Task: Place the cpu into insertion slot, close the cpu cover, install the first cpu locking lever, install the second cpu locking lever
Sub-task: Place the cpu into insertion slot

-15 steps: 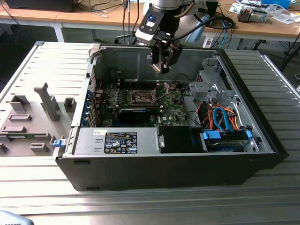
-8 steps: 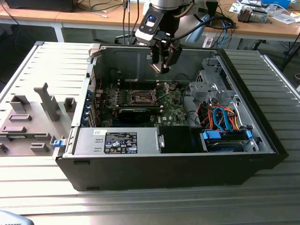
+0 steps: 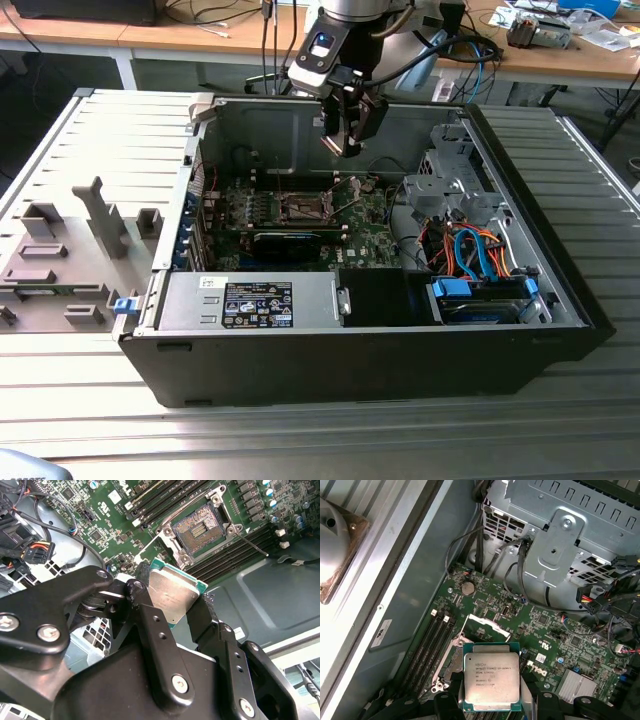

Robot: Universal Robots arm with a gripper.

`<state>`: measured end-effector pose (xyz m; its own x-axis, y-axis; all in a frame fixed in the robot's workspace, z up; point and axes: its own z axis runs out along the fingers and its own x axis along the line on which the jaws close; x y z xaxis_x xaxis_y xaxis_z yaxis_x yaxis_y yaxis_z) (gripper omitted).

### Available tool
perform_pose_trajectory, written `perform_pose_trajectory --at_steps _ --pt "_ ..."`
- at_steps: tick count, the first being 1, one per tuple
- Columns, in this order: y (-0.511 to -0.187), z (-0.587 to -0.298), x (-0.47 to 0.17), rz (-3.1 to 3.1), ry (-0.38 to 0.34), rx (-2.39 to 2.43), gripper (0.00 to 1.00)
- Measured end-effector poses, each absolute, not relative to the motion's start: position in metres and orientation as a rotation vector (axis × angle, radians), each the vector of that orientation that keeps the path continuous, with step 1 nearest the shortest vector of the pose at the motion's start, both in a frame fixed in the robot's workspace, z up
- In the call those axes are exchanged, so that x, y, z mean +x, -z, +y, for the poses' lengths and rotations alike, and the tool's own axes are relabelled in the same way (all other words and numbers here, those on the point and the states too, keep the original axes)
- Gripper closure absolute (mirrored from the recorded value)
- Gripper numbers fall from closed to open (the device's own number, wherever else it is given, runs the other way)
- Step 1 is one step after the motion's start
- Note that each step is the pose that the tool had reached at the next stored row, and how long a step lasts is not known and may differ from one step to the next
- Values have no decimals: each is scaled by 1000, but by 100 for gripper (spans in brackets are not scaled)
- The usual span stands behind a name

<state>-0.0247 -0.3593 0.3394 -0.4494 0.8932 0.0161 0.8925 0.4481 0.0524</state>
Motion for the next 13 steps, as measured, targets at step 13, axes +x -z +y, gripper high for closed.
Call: perform_pose_trajectory --at_steps 13 --pt "-339 -359 -25 2655 -83 1651 46"
